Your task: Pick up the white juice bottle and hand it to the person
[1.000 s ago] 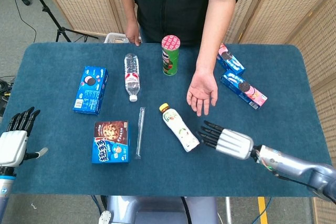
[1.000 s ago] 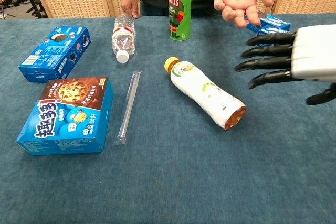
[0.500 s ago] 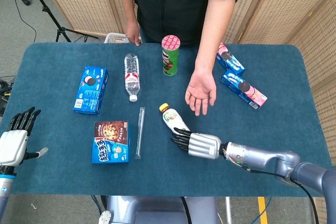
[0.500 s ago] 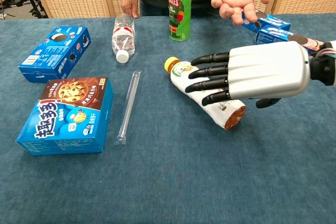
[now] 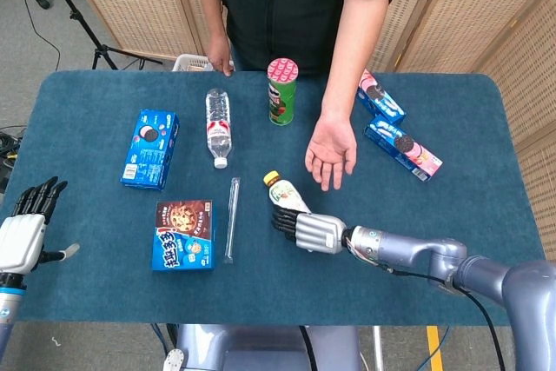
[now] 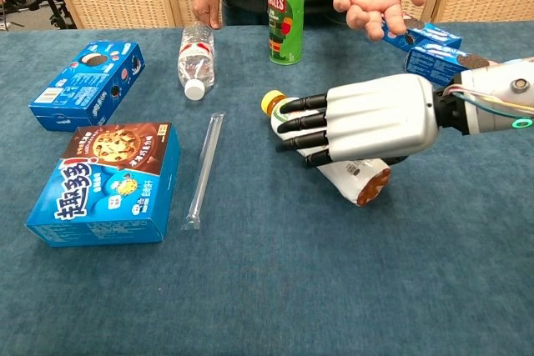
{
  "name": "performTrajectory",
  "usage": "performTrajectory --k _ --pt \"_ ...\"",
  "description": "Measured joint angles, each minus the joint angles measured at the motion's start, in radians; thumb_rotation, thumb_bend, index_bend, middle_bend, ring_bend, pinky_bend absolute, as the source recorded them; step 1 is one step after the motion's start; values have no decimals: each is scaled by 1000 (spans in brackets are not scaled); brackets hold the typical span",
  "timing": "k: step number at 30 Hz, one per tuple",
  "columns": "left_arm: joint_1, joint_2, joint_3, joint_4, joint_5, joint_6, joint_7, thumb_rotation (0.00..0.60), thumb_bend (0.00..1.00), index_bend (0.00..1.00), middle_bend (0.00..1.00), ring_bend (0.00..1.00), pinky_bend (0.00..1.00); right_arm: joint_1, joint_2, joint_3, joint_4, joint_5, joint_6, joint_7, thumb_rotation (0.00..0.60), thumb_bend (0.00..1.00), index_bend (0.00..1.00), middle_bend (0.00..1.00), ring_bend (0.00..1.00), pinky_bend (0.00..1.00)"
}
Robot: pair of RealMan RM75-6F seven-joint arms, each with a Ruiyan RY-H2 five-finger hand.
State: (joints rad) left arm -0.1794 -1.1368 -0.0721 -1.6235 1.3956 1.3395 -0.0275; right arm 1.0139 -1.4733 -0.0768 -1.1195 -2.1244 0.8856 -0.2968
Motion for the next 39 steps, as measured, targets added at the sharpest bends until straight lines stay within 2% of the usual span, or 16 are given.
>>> performTrajectory --k 3,6,8,11,15,17,19,24,29,35,39 --pt "0 0 1 1 -1 -1 0 600 0 0 0 0 0 9 -16 -15 30 2 1 16 600 329 283 118 0 0" --pt "-2 0 2 1 -2 -4 0 600 0 0 0 0 0 16 -33 -33 65 4 11 42 600 539 335 180 13 7" --pt "-3 -1 2 2 -2 -6 1 600 0 0 0 0 0 19 -44 -48 91 4 22 66 600 761 393 244 75 81" --pt "-4 -2 3 1 -3 -9 3 600 0 0 0 0 0 23 -60 -66 121 5 36 102 600 982 480 358 200 220" --pt "-5 -3 3 0 -5 -10 5 600 0 0 0 0 0 22 -88 -95 180 1 85 161 600 1000 601 509 355 371" --pt "-6 -3 3 0 -6 -11 6 600 0 0 0 0 0 17 -101 -105 210 -3 120 177 600 1000 626 567 415 435" --pt "-6 -4 3 -1 -7 -11 8 600 0 0 0 0 0 8 -114 -117 246 -8 170 195 600 1000 628 587 437 458" --pt "-6 -5 7 -4 -2 -8 11 600 0 0 0 0 0 -25 -128 -140 315 -16 310 231 600 1000 628 594 446 468" --pt "-3 -3 11 -10 8 -2 11 600 0 0 0 0 0 -68 -115 -154 338 -16 446 262 600 1000 628 596 447 470" --pt "0 0 18 -17 28 9 7 600 0 0 0 0 0 -116 -59 -163 289 0 528 282 600 1000 628 596 447 470" --pt "5 5 24 -21 42 20 0 600 0 0 0 0 0 -142 -3 -166 209 15 559 279 600 1000 628 598 447 470"
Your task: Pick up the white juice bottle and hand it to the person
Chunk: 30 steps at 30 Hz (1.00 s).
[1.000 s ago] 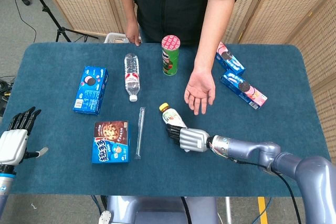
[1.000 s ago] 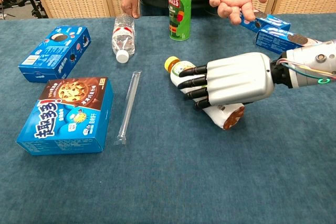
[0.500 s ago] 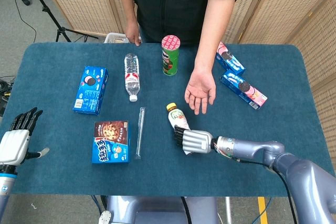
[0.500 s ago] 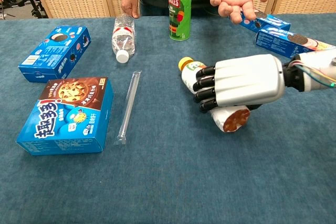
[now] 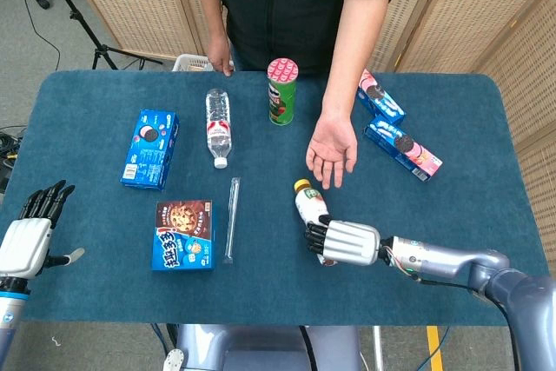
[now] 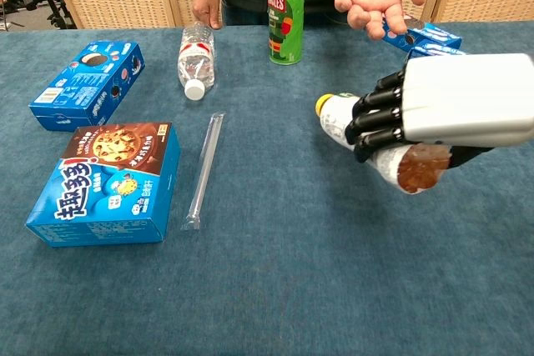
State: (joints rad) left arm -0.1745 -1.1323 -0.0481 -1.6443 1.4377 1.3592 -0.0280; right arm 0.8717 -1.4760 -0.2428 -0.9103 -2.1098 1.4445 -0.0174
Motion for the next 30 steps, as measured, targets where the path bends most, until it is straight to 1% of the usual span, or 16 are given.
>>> performTrajectory --k 5,8,14,18,24,30 --pt "3 6 2 -4 10 8 -12 600 0 0 0 0 0 -28 73 -5 -104 16 20 -8 600 1000 628 603 453 470" --pt "3 8 4 -5 16 10 -16 600 0 0 0 0 0 -44 137 -16 -191 25 17 -24 600 1000 628 612 462 477" --pt "5 13 8 -9 25 15 -20 600 0 0 0 0 0 -73 289 -32 -409 70 -51 -102 600 1000 628 621 475 488" --pt "7 16 9 -12 27 17 -24 600 0 0 0 0 0 -94 401 -35 -584 137 -126 -175 600 1000 628 626 484 489" --pt "9 20 10 -14 27 19 -31 600 0 0 0 0 0 -137 541 -25 -796 271 -222 -318 600 1000 628 635 495 491" --pt "9 25 10 -16 26 18 -35 600 0 0 0 0 0 -200 632 -10 -939 418 -266 -466 600 1000 628 638 496 491"
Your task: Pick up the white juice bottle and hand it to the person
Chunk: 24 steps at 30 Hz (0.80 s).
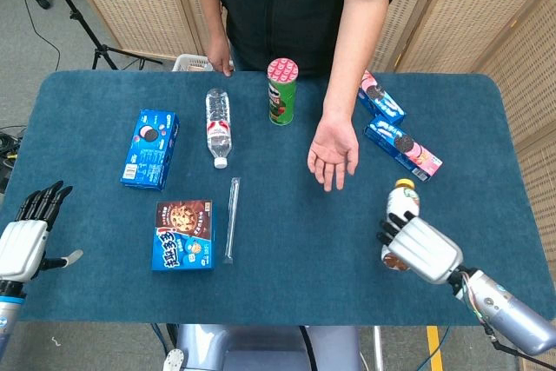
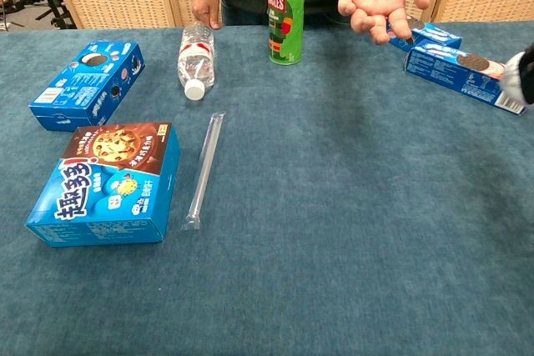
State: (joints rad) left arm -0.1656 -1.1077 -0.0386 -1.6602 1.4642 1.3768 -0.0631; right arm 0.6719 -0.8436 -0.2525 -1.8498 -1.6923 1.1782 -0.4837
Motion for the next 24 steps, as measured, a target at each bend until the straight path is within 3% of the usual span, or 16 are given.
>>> performTrajectory --k 5,10,14,24 --pt "0 2 3 -2 3 -2 -1 600 0 0 0 0 0 -48 51 32 -107 135 0 -102 600 1000 628 638 496 491" --pt "-1 3 3 -2 4 -3 -1 600 0 0 0 0 0 -71 99 108 -158 258 14 -113 600 1000 628 638 496 491" --pt "0 2 4 -3 3 -3 0 600 0 0 0 0 0 -69 111 167 -129 298 11 -54 600 1000 628 638 496 491" --pt "-2 0 3 -1 -2 -8 6 600 0 0 0 0 0 -77 101 230 -7 285 0 177 600 1000 628 638 497 499"
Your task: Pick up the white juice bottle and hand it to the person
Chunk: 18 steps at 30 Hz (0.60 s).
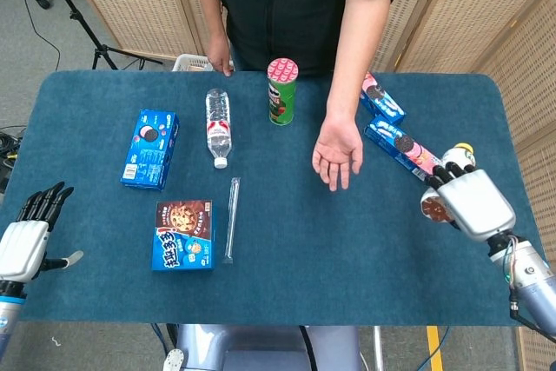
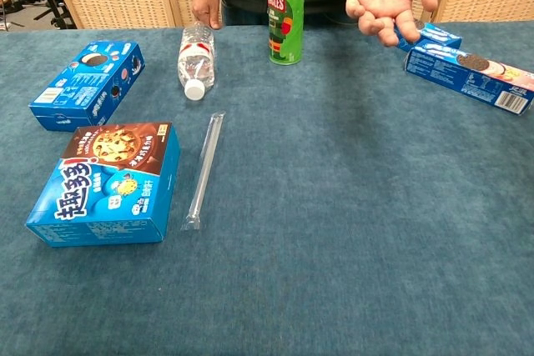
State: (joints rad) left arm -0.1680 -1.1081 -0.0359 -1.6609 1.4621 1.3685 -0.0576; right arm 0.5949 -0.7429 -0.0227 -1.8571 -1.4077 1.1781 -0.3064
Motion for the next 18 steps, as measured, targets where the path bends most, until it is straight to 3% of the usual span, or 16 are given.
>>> performTrajectory --k 11,18 --pt "-2 -2 2 -1 1 -4 6 600 0 0 0 0 0 -44 29 106 44 23 83 338 600 1000 628 638 498 502" --pt "-5 -6 3 2 -1 -12 13 600 0 0 0 0 0 -63 26 170 93 3 124 703 600 1000 628 638 499 502"
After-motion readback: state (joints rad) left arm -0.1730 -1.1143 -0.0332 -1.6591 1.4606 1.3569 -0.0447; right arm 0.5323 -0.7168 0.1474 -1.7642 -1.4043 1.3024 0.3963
